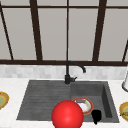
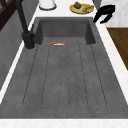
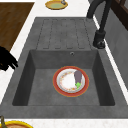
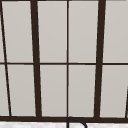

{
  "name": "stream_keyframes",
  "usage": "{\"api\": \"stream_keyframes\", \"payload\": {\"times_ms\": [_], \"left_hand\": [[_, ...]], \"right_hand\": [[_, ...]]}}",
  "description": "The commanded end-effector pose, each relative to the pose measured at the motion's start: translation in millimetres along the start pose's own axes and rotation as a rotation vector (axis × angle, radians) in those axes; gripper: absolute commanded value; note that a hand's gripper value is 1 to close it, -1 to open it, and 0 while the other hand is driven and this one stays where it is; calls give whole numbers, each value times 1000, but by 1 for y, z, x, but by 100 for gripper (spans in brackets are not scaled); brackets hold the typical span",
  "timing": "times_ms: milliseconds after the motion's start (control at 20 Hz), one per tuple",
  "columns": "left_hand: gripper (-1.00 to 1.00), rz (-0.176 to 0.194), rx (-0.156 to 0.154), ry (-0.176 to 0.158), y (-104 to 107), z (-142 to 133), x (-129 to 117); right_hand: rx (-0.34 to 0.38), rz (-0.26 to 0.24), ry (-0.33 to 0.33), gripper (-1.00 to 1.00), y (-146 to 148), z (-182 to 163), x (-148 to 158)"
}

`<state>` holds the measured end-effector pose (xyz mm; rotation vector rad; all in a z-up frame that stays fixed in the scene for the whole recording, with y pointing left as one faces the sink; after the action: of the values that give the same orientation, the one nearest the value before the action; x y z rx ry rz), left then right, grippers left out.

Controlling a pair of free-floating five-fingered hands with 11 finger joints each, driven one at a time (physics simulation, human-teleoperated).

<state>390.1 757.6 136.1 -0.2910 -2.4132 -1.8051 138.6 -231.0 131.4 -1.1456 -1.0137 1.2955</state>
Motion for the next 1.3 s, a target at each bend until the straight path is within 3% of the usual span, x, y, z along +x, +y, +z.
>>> {"api": "stream_keyframes", "payload": {"times_ms": [0, 50, 100, 150, 350, 500, 550, 600, 800, 900, 1050, 1250], "left_hand": [[100, -49, 23, -64, -4, 3, 21], [100, -58, 39, -61, -2, 8, 25], [100, -63, 37, -61, -3, 8, 32], [100, -54, 17, -57, -6, 4, 39], [100, -61, 17, -53, -10, 3, 57], [100, -22, 14, -42, -6, -11, 49], [-100, -17, 16, -40, -4, -15, 47], [-100, 3, 19, -36, 2, -15, 39], [-100, 20, -9, -45, 11, -21, 23], [-100, 26, -22, -35, 4, -28, 15], [-100, 89, 9, -29, -17, -17, 2], [-100, 115, -32, -48, -34, -18, 2]], "right_hand": [[0, 0, 0, 0, 0, 0, 0], [0, 0, 0, 0, 0, 0, 0], [0, 0, 0, 0, 0, 0, 0], [0, 0, 0, 0, 0, 0, 0], [0, 0, 0, 0, 0, 0, 0], [0, 0, 0, 0, 0, 0, 0], [0, 0, 0, 0, 0, 0, 0], [0, 0, 0, 0, 0, 0, 0], [0, 0, 0, 0, 0, 0, 0], [0, 0, 0, 0, 0, 0, 0], [0, 0, 0, 0, 0, 0, 0], [0, 0, 0, 0, 0, 0, 0]]}}
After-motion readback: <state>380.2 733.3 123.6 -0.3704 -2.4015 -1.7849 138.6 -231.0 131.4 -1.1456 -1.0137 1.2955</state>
